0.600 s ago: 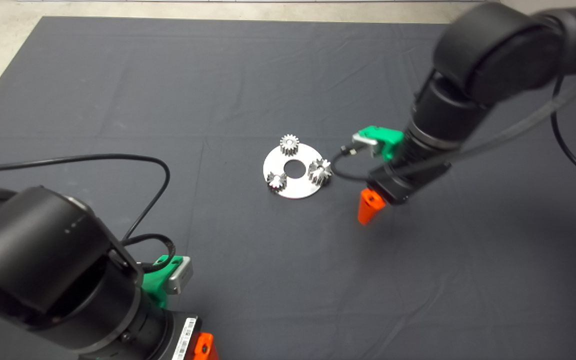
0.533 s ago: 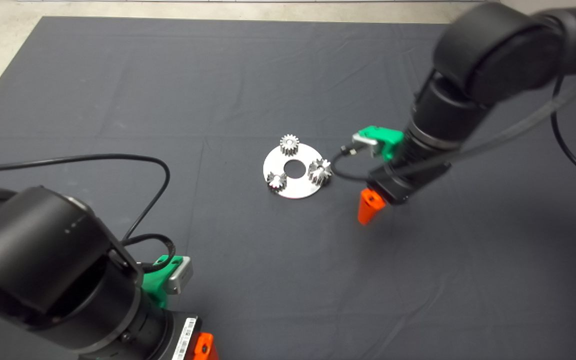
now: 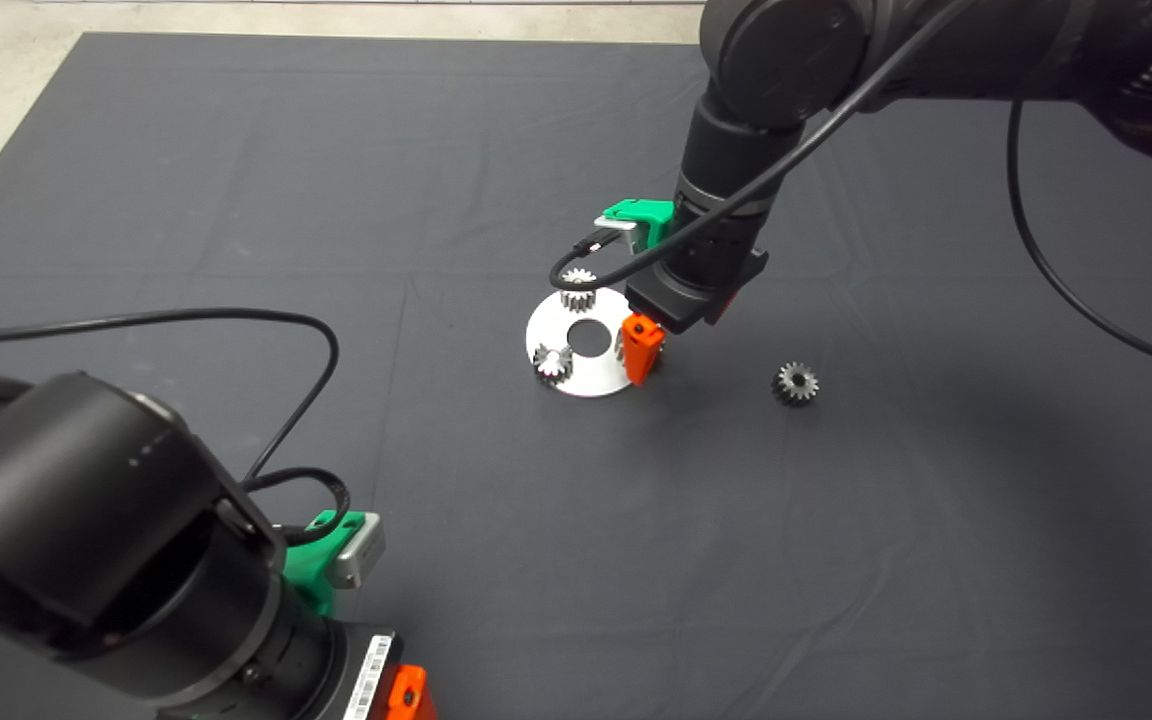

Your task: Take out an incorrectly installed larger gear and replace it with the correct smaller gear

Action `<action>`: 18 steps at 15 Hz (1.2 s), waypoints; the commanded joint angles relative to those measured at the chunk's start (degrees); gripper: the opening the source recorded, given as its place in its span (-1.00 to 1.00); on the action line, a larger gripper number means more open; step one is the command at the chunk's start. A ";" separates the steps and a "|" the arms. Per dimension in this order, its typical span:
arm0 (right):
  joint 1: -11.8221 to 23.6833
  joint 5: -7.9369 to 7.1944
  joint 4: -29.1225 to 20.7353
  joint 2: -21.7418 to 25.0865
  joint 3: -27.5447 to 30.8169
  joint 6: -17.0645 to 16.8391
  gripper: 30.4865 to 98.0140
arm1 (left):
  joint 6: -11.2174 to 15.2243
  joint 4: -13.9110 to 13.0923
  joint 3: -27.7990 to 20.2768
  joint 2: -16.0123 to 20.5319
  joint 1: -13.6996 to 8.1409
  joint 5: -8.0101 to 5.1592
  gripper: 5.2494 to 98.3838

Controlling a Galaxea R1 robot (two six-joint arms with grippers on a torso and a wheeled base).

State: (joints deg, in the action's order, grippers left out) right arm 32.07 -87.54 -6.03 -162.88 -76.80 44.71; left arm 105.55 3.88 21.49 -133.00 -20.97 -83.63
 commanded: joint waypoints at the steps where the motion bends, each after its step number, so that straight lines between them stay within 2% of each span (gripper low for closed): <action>1: 0.63 -6.15 6.93 -1.35 -1.37 -9.62 0.99 | 0.19 -1.15 -0.50 0.06 -0.74 -0.04 1.00; 4: -0.75 -6.15 10.53 -1.44 -2.64 -13.33 0.99 | 0.19 -1.15 -0.50 0.00 -0.74 -0.04 1.00; 6: -1.93 -6.15 15.19 -1.53 -4.05 -13.34 0.99 | 0.19 -1.15 -0.59 -0.03 -0.74 -0.04 1.00; 8: -2.80 -6.15 17.01 -1.62 -5.00 -13.59 0.99 | 0.19 -1.24 -0.59 -0.03 -0.74 -0.04 1.00; 18: -5.07 -6.08 17.63 -1.97 -5.71 -13.53 0.99 | 0.19 -1.24 -0.59 0.06 -0.74 -0.04 1.00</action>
State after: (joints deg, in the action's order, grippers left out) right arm 26.76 -87.51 9.28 -164.17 -82.32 31.50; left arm 105.55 3.85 21.49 -133.00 -20.97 -83.60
